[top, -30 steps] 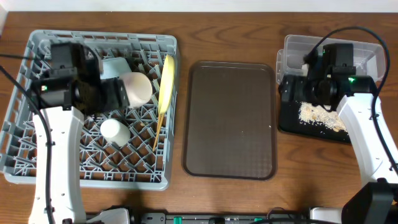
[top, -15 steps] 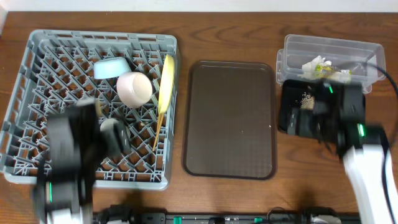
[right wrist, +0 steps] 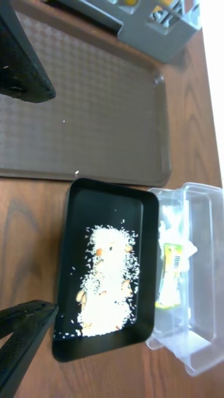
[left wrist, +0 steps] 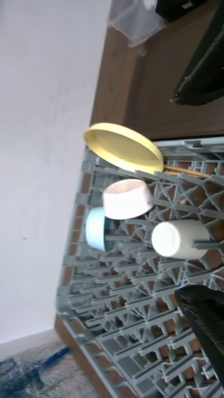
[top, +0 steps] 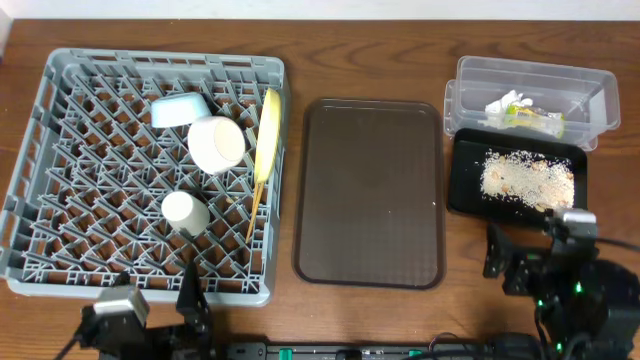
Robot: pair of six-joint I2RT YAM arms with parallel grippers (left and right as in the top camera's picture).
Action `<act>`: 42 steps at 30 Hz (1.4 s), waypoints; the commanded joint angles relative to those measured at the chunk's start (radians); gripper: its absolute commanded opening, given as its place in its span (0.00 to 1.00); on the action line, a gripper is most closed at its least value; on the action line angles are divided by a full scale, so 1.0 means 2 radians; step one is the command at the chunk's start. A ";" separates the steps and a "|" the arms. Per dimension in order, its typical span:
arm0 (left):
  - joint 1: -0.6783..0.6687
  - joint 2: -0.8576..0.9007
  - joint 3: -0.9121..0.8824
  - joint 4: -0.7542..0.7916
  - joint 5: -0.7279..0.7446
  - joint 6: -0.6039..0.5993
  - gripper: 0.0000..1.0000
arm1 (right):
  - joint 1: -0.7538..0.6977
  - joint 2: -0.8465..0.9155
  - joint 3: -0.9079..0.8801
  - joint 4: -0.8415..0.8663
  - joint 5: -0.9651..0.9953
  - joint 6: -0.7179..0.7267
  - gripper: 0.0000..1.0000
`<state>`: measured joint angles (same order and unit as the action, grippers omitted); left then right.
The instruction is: Sort waste into correct bins and load items into the dishwasher
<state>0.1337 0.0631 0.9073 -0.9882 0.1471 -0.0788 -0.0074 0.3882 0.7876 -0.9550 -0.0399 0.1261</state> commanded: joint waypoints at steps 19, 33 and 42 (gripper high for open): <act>-0.001 -0.006 -0.006 -0.001 0.003 -0.003 0.94 | 0.001 -0.009 -0.006 -0.098 0.014 0.007 0.99; -0.001 -0.006 -0.006 -0.001 0.003 -0.003 0.94 | 0.014 -0.186 -0.167 0.119 0.012 -0.008 0.99; -0.001 -0.006 -0.006 -0.001 0.003 -0.003 0.94 | 0.014 -0.191 -0.330 0.416 -0.009 -0.008 1.00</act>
<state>0.1337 0.0528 0.9020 -0.9909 0.1505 -0.0784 0.0040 0.0120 0.2123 -0.1993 -0.0269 0.1200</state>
